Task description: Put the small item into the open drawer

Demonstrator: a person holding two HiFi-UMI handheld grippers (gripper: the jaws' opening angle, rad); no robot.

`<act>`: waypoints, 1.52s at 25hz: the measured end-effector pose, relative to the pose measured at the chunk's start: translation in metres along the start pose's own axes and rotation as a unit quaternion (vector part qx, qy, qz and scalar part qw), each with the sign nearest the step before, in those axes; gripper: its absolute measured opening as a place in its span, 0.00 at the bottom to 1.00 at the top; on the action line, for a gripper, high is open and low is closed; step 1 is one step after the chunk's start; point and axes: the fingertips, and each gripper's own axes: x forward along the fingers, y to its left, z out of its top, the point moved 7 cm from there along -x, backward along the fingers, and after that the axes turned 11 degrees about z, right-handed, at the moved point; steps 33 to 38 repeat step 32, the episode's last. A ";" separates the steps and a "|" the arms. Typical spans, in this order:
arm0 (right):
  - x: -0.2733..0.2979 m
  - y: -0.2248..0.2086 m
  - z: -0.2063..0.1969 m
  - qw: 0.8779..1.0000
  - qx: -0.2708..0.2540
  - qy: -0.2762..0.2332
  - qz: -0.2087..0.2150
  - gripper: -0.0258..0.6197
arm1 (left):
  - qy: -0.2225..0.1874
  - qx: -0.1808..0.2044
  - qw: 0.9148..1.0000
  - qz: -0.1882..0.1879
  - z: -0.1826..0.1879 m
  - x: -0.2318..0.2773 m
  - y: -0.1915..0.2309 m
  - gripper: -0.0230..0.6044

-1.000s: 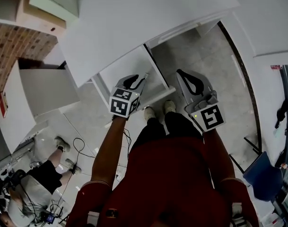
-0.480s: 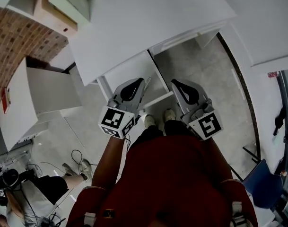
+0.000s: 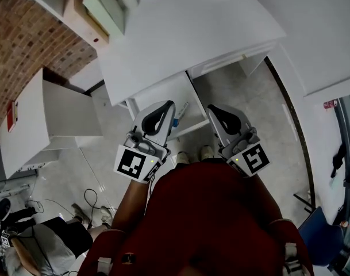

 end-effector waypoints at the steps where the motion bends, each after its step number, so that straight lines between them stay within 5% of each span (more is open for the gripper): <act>1: 0.000 0.001 0.003 1.000 -0.003 -0.002 0.000 0.06 | -0.002 0.003 1.000 0.000 0.003 -0.002 -0.001 0.05; 7: -0.001 0.009 0.008 1.000 -0.023 -0.003 -0.002 0.06 | -0.023 0.013 1.000 -0.003 0.016 -0.005 -0.005 0.05; 38: -0.002 0.006 0.006 0.999 -0.040 0.009 -0.025 0.06 | 0.003 0.009 1.000 -0.012 -0.005 0.000 0.005 0.05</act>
